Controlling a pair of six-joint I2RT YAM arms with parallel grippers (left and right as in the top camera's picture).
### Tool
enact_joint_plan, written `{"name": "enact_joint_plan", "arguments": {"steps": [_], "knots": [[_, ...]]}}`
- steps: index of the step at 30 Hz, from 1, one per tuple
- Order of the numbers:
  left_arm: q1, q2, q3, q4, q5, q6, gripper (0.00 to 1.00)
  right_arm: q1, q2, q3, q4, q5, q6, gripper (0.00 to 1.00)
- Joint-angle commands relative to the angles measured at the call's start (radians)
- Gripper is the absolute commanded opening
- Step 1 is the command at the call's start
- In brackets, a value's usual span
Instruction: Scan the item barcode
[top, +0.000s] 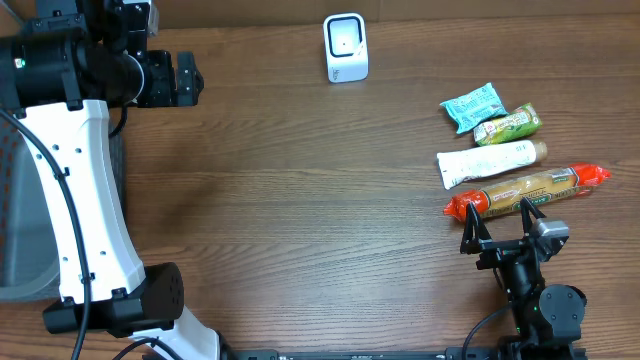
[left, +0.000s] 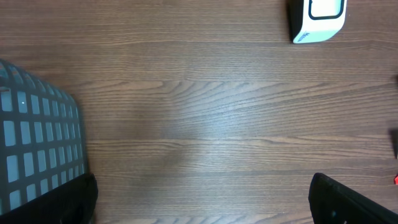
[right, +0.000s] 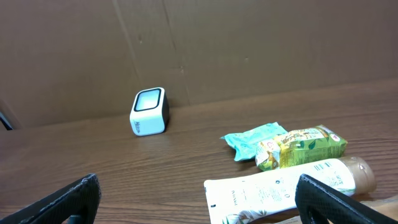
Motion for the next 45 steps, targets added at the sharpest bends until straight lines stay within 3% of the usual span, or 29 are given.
{"name": "enact_joint_plan", "arguments": {"steps": [1,27,35,45], "knots": [[0.004,-0.013,0.016,0.001,0.008,0.02,1.0,0.005,-0.012,-0.011,0.005,0.013,0.003,1.0],[-0.017,-0.041,0.003,0.002,0.008,0.02,1.0,0.005,-0.012,-0.011,0.005,0.013,0.003,1.0],[-0.141,-0.287,-0.299,0.009,0.008,0.02,0.99,0.005,-0.012,-0.011,0.005,0.013,0.003,1.0],[-0.15,-0.633,-0.602,0.009,0.008,0.02,0.99,0.005,-0.012,-0.011,0.005,0.013,0.003,1.0]]}}
